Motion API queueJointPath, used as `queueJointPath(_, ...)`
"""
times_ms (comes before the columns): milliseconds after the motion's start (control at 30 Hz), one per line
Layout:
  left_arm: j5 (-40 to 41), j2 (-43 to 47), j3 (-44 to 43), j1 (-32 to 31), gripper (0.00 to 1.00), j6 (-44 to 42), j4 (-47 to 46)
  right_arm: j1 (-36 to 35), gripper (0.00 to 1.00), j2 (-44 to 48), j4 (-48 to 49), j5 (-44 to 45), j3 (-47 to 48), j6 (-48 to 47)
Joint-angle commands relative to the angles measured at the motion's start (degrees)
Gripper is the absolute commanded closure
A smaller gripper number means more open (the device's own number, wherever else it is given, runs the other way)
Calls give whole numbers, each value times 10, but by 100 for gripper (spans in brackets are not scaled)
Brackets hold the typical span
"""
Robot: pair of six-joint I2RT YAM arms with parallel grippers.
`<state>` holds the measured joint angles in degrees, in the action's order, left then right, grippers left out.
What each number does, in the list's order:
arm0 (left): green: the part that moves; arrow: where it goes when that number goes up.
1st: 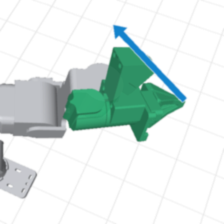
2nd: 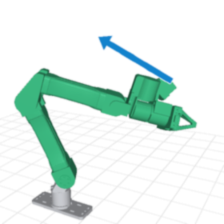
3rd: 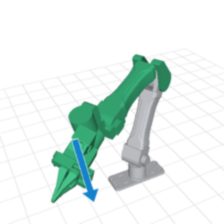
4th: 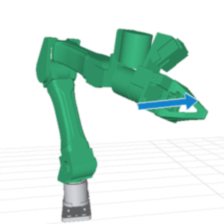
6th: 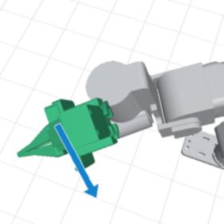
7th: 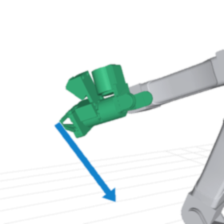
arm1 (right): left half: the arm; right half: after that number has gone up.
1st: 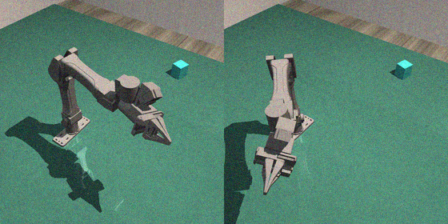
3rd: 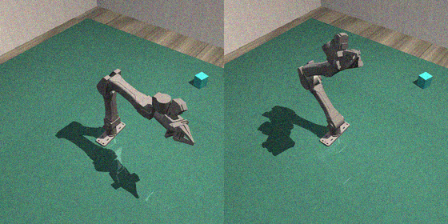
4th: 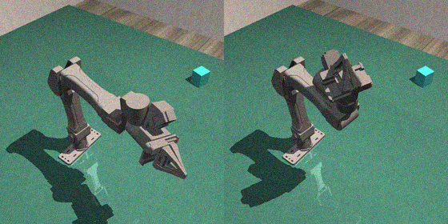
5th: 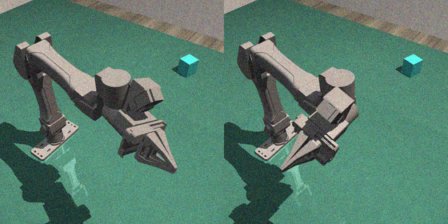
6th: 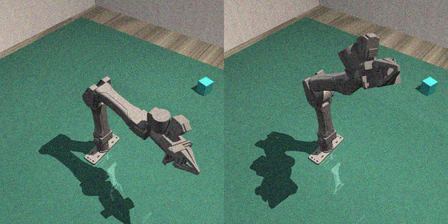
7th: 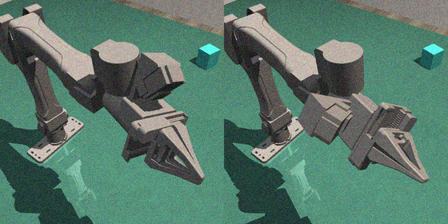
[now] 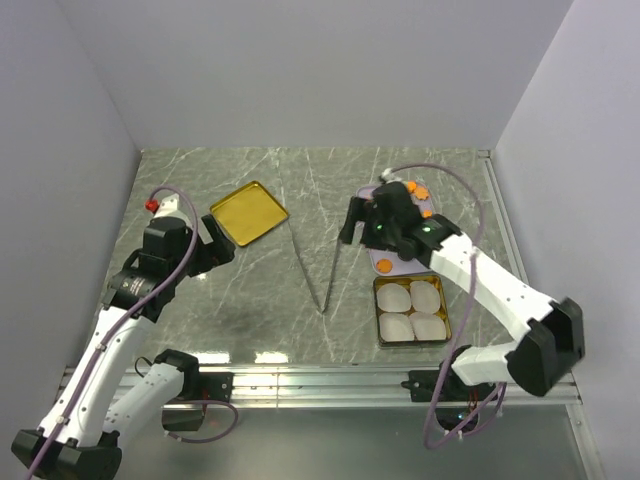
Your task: Pack the cookies
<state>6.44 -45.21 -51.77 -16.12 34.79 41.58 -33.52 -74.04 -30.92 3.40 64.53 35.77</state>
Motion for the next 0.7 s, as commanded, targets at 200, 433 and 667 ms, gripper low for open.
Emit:
queueJointPath(200, 27, 30, 1, 0, 0, 15, -7, -124, 0, -200, -170, 54, 122, -10)
queueJointPath(433, 24, 34, 4, 0, 1, 15, -9, -149, 0, -242, -124, 4, 109, -3)
queueJointPath(667, 21, 36, 7, 0, 1, 15, -13, -166, 0, -267, -93, -25, 99, -14)
